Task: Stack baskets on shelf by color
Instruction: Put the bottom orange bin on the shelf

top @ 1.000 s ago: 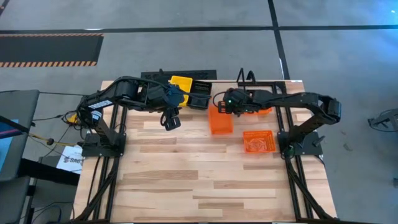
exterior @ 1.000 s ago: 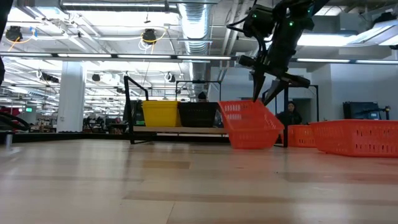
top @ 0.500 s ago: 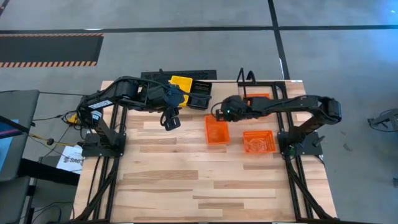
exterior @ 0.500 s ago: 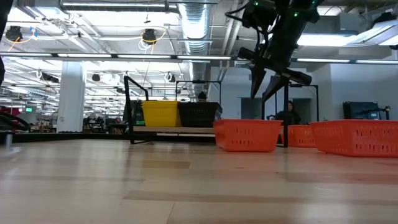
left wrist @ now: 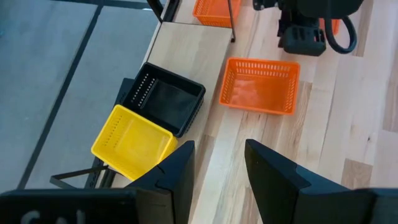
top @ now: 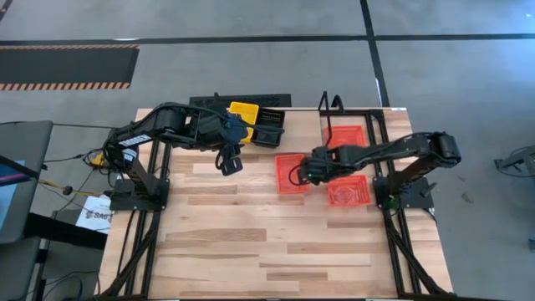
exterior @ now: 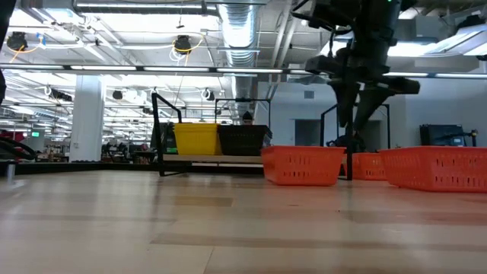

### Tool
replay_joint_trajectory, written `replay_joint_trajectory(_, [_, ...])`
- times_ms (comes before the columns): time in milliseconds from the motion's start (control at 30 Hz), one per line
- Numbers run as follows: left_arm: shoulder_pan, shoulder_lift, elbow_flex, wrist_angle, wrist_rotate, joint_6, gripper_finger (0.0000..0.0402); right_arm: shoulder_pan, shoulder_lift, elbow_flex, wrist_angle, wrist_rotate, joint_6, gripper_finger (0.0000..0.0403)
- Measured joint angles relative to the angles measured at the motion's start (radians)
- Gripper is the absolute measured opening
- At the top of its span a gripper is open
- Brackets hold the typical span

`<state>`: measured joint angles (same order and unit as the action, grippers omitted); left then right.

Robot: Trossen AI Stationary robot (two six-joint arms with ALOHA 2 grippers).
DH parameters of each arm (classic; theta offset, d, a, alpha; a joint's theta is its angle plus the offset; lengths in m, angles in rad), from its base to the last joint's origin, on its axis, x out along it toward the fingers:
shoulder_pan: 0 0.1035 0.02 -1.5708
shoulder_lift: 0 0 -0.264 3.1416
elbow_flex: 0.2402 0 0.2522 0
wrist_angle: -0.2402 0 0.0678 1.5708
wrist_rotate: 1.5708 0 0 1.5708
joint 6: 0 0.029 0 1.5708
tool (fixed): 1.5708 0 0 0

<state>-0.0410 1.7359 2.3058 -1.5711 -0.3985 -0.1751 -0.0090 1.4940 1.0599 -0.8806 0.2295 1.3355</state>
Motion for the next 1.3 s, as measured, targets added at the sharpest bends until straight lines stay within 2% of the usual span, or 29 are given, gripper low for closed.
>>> replay_joint_trajectory(333, [0.000,0.000,0.000,0.000,0.000,-0.004,0.0130,-0.042,0.001,-0.001,0.092,-0.021,-0.086,0.0140])
replay_joint_trajectory(433, [0.000,0.000,0.000,0.000,0.000,-0.004,0.0130,-0.047,0.046,-0.003,0.114,-0.024,-0.086,0.0144])
replay_joint_trajectory(633, [0.000,0.000,0.000,0.000,0.000,-0.008,0.0130,-0.059,0.194,-0.002,0.158,-0.166,-0.103,0.0180])
replay_joint_trajectory(800, [0.000,0.000,0.000,0.000,0.009,-0.009,0.0130,-0.059,0.302,-0.001,0.209,-0.213,-0.125,0.0213])
replay_joint_trajectory(900, [0.000,0.000,0.000,0.000,0.010,-0.009,0.0130,-0.060,0.339,0.005,0.243,-0.263,-0.155,0.0217])
replay_joint_trajectory(967, [0.000,0.000,0.000,0.000,0.010,-0.009,0.0130,-0.060,0.339,0.003,0.251,-0.283,-0.162,0.0205])
replay_joint_trajectory(1033, [0.000,0.000,0.000,0.000,0.010,-0.013,0.0130,-0.060,0.339,0.003,0.252,-0.286,-0.160,0.0176])
replay_joint_trajectory(1233, [0.000,0.000,0.000,0.006,0.011,-0.013,0.0130,-0.057,0.262,0.004,0.228,-0.294,-0.185,0.0022])
replay_joint_trajectory(1300, [0.000,0.000,0.000,0.006,0.010,-0.013,0.0130,-0.058,0.222,0.008,0.238,-0.292,-0.197,0.0014])
